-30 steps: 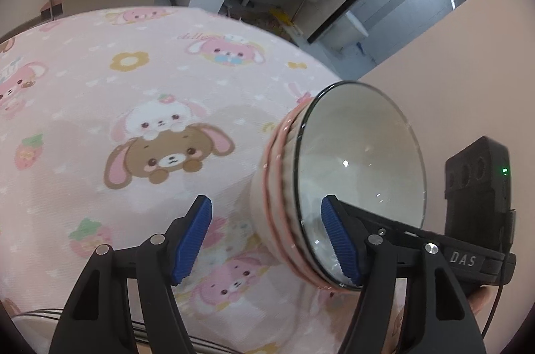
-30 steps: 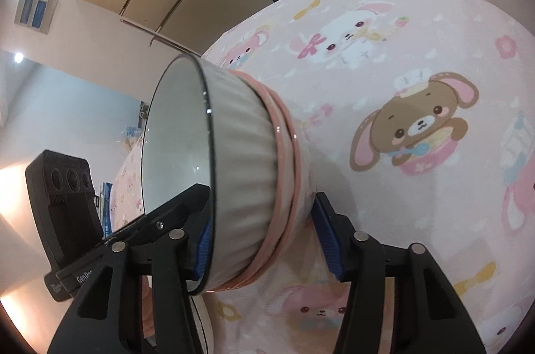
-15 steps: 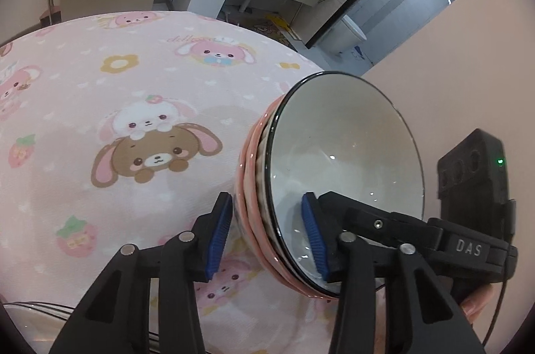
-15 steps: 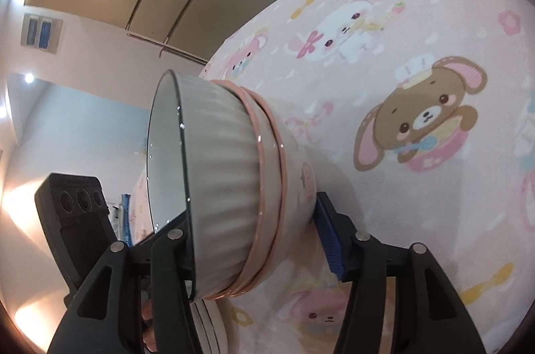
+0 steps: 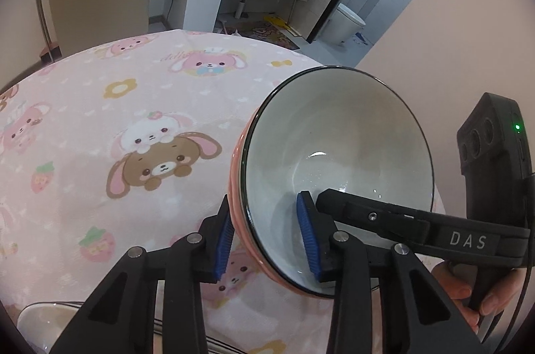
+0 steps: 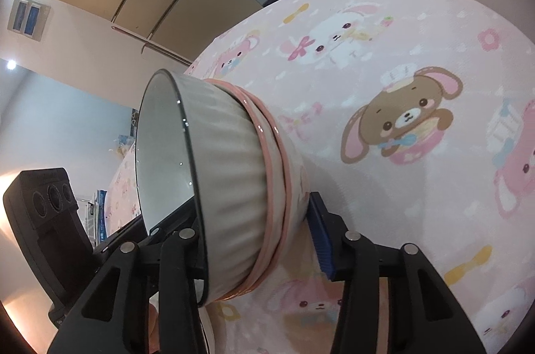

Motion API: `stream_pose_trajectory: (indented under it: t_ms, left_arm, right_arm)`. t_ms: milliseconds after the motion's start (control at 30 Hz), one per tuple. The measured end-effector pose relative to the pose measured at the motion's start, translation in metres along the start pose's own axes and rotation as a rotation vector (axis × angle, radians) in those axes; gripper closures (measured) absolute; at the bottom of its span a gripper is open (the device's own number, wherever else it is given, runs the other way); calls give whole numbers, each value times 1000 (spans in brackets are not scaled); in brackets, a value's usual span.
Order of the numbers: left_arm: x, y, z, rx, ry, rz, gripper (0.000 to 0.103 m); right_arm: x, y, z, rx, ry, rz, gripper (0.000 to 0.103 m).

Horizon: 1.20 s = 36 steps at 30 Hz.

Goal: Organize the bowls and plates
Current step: 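Lift the bowl stack with both tools and carry it over the plate stack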

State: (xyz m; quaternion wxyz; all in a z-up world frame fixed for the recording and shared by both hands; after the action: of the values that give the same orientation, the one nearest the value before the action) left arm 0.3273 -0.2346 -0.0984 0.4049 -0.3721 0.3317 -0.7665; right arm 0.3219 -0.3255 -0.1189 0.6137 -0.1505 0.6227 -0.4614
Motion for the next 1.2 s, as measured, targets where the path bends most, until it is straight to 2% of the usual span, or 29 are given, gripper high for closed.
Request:
stream_pose_trajectory:
  t_ms: [333,733,967,1200]
  left_arm:
    - [4,-34,9,71,14,41,65]
    - [-1,-109,-7,155,-21,81,65]
    - [-22,-162,-31,200,-57,121,65]
    - [-48,-204,-72,212,-96,171,66]
  right_arm:
    - [-24,-5,2,13,-23,59,60]
    - [-77,-30,-35,2,-111,80,60]
    - [-121,-30,-74,-35,-186,105,60]
    - [-150,-15,-114,-90,-249,130,60]
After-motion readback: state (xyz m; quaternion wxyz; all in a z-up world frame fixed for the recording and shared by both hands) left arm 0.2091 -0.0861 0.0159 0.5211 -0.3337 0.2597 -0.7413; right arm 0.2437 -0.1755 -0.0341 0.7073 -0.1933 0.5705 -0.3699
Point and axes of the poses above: each gripper's, at about its wrist camera, not at the fingertips, and y roughly the way its jaws point, x to its right, z to its top, the point moved 9 cm from there along y, roughly the way its jaws point, and after that the axes turned 6 degrees about y, right-handed, at the moved point
